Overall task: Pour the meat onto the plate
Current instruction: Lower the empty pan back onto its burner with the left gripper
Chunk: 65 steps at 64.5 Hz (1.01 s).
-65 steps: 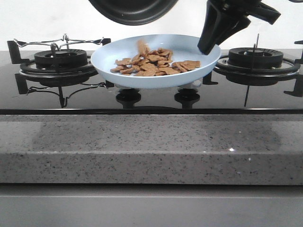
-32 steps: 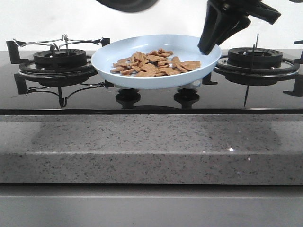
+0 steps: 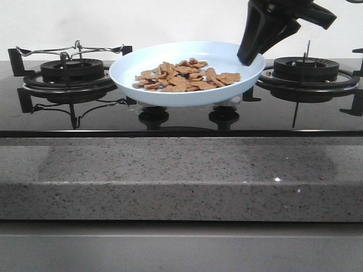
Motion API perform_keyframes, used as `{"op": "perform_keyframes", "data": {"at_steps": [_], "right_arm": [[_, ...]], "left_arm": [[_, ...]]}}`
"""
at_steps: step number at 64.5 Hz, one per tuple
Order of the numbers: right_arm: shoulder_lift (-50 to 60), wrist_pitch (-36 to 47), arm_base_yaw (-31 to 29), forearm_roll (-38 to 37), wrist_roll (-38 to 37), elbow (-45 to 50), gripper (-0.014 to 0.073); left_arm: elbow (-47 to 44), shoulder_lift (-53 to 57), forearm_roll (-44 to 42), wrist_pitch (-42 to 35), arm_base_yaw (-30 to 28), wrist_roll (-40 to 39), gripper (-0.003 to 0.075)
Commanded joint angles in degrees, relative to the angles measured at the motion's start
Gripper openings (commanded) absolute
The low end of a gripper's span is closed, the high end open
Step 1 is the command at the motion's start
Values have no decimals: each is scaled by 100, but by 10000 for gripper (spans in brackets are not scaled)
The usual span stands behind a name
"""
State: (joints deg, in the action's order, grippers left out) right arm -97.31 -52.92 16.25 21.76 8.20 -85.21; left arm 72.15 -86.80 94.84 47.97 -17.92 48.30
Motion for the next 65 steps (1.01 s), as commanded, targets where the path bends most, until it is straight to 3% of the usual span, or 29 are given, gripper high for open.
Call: {"op": "perform_keyframes", "data": {"at_steps": [1,18,53,65], "right_arm": [[308,190,-16,200,42,-121,-60],[308,190,-16,200,42,-121,-60],[308,190,-16,200,42,-121,-60],[308,190,-16,200,42,-121,-60]], "left_arm": [[149,-162,1030,503,-178,-64,-20],[164,-1059,1195,653,-196,-343,-20],[151,-1451,1195,496,-194,-387,-20],[151,-1503,1086,534,-169,-396,42]]}}
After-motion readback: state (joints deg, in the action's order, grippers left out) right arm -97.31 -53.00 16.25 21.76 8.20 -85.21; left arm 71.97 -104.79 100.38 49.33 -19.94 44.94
